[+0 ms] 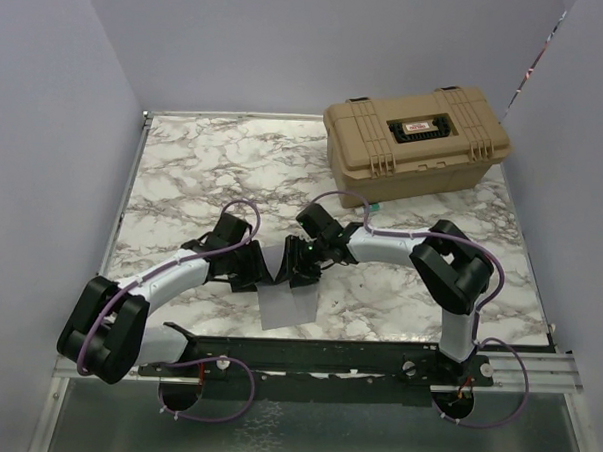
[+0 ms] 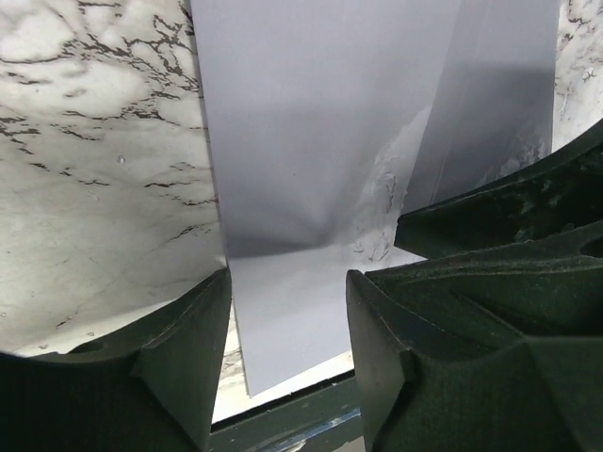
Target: Place the letter into the envelope and seal it
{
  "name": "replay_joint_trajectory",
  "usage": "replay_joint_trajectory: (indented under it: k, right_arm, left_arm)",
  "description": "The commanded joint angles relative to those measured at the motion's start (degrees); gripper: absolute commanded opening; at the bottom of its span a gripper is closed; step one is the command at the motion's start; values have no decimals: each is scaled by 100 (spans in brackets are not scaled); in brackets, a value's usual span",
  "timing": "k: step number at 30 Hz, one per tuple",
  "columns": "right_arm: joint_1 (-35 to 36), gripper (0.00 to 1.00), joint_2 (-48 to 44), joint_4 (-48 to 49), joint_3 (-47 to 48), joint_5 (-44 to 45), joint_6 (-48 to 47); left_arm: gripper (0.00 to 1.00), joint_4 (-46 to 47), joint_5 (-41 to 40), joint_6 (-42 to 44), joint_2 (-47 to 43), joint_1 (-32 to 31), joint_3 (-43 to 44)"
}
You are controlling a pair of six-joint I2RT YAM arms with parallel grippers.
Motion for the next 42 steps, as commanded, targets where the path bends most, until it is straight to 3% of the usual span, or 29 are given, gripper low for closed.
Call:
replay_joint_trajectory:
  k: [1,5,11,15,22,26,31,34,38,42]
  right_arm:
    - [81,50,69,558,-199,-138,372]
    - [76,50,-82,395,-230,177,430]
    - [78,51,-772,-592,57,1292,-26]
    - [76,51,-1271,-1197,225,2213,-381]
    - [56,51,-1831,-2152,293,4607,-610]
    - [-332,52,-1956,-2494,312,5123,-638]
    - [-607,52,-2042,-1922,16,5660,-1354]
    - [-747,63,-2073,-1094,-412,6056,-2085]
    - [-1449,66,-2237,-335,-941,5782,-2274]
    - [-2070,63,-2741,446,-1627,5065,-1996]
  left_arm:
    - [53,233,245,-117,1,-24,-224]
    - [52,186,157,-89,-81,-24,-196]
    - [52,-295,-505,94,-275,-19,164]
    - [53,-513,-867,262,-236,-12,563]
    - [57,-545,-1280,531,-190,-10,1285]
    - [57,-517,-1532,826,1,-6,1718]
    - [66,-256,-1350,1148,431,-6,2119]
    - [76,-28,-1259,1268,578,-7,2212]
    - [93,329,-1080,1529,653,-6,2303]
    - [98,701,-851,1585,890,-8,2423]
